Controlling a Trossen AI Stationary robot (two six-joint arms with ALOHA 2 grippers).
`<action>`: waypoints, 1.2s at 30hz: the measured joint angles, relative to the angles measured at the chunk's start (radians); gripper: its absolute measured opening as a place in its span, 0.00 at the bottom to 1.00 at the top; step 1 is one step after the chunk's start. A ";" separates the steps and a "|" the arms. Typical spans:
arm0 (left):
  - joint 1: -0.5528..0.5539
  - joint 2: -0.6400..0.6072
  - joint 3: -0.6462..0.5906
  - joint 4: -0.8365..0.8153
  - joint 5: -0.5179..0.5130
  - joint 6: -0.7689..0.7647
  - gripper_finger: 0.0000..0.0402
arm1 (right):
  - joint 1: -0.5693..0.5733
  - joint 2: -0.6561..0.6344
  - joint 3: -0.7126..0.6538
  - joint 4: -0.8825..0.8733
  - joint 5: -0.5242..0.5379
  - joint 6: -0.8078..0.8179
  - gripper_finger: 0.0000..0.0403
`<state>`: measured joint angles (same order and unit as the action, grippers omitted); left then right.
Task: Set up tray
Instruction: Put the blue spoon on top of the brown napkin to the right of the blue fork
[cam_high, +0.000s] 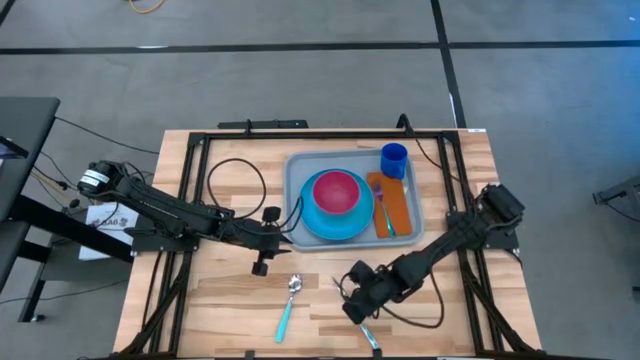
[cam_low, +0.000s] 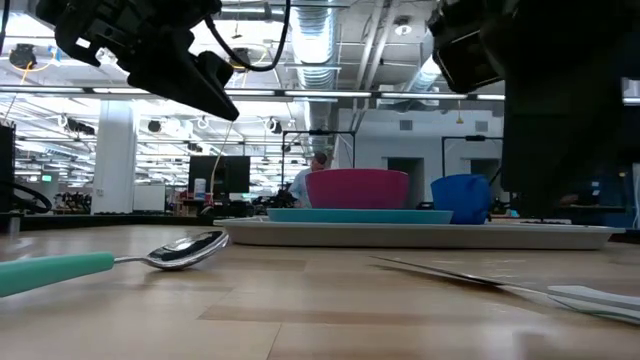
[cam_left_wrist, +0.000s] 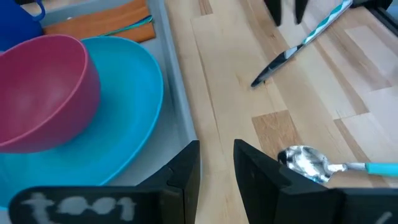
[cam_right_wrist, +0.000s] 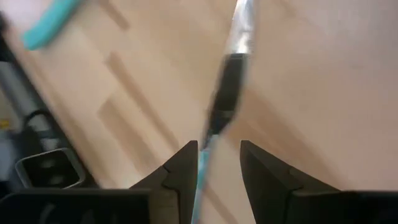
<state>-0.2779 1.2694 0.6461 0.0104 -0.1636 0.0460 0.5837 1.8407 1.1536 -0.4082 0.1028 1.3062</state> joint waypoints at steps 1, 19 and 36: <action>0.000 0.000 0.000 0.011 0.001 -0.001 0.22 | -0.004 -0.001 0.012 -0.014 0.000 -0.002 0.28; -0.169 0.075 -0.001 -0.035 0.099 -0.749 0.22 | -0.003 -0.002 0.063 -0.169 0.163 -0.289 0.28; -0.143 0.415 0.000 0.276 0.079 -0.884 0.22 | -0.032 -0.005 0.063 -0.167 0.213 -0.505 0.28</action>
<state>-0.4213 1.6848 0.6456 0.2868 -0.0847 -0.8379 0.5518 1.8359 1.2163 -0.5751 0.3157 0.8015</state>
